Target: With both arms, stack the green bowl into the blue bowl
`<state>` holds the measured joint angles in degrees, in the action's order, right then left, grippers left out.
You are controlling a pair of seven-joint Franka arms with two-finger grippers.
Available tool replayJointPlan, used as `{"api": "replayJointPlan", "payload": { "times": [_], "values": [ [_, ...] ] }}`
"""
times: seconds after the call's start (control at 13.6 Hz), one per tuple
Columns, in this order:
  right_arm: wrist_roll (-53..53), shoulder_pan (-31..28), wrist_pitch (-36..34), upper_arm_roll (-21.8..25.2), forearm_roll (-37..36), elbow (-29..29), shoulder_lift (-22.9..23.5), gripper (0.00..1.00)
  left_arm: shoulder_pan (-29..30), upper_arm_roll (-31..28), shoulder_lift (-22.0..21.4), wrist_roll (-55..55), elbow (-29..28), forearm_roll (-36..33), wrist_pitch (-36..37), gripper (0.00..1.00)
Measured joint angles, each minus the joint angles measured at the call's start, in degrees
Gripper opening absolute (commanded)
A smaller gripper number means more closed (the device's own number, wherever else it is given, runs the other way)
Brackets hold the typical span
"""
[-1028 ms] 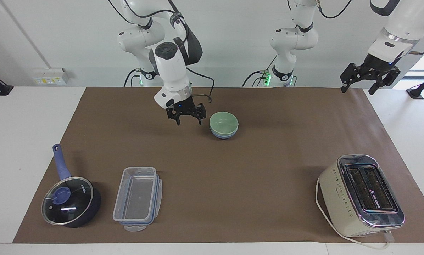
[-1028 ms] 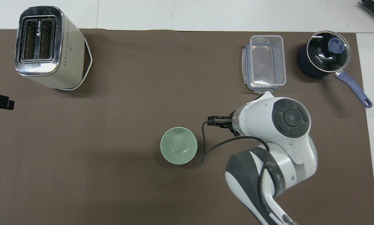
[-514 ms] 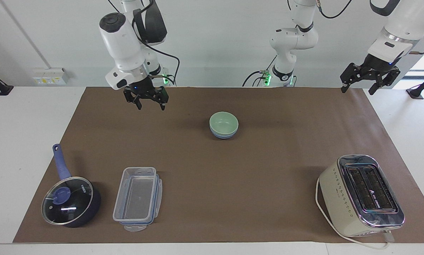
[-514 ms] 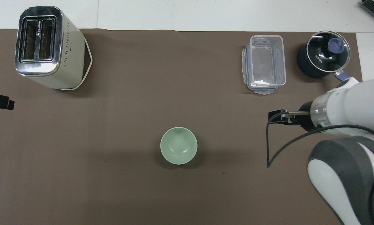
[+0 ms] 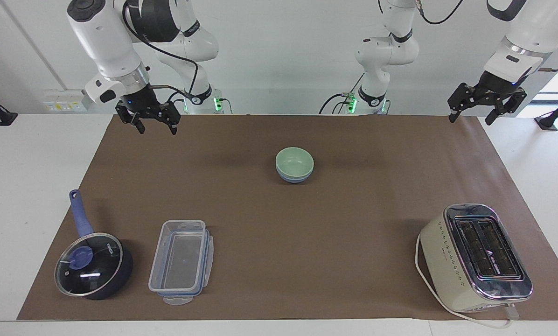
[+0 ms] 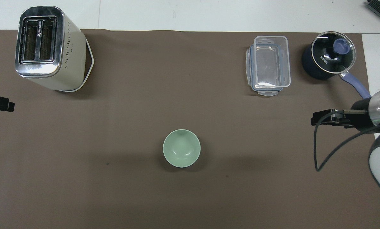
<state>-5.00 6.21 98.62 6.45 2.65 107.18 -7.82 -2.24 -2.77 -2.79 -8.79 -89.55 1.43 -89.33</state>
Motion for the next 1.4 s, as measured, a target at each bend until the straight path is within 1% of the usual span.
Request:
{"api": "replayJointPlan", "payload": {
  "times": [0.22, 0.37, 0.51, 0.66, 0.81, 0.88, 0.95, 1.1, 1.4],
  "values": [
    [4.59, -4.46, -0.07, 0.00, -0.01, -0.93, 0.03, 1.00, 0.00, 0.00, 0.00, 0.00, 0.00, 0.00, 0.00, 1.00],
    [6.00, -7.13, -0.45, 0.02, -0.02, -3.86, 0.01, 1.00, 0.00, 0.00, 0.00, 0.00, 0.00, 0.00, 0.00, 1.00],
    [6.23, -7.89, -4.40, 0.00, -0.02, -9.02, 0.06, 1.00, 0.00, 0.00, 0.00, 0.01, 0.00, 0.00, 0.00, 1.00],
    [6.23, -7.89, -11.20, -0.04, -0.02, -15.18, 0.57, 1.00, 0.00, 0.00, 0.00, 0.01, 0.00, 0.00, 0.00, 1.00],
    [6.23, -7.97, -16.70, -0.04, -0.05, -21.86, 2.40, 1.00, 0.00, 0.00, 0.00, 0.02, 0.00, 0.00, 0.00, 1.00],
    [6.23, -8.02, -18.01, -0.04, -0.17, -24.22, 3.36, 1.00, 0.00, 0.00, 0.00, 0.02, 0.00, 0.00, 0.00, 1.00],
    [6.23, -7.98, -18.16, -0.15, -0.71, -25.24, 4.02, 1.00, 0.00, 0.00, 0.00, 0.03, 0.00, 0.00, 0.00, 1.00],
    [6.22, -7.82, -17.41, -0.77, -2.41, -23.68, 4.07, 1.00, 0.00, 0.00, 0.00, 0.03, 0.00, 0.00, 0.00, 1.00],
    [6.22, -7.80, -16.23, -1.12, -3.10, -21.66, 3.64, 1.00, 0.00, 0.00, 0.00, 0.05, 0.00, 0.00, 0.00, 1.00]
  ]
}}
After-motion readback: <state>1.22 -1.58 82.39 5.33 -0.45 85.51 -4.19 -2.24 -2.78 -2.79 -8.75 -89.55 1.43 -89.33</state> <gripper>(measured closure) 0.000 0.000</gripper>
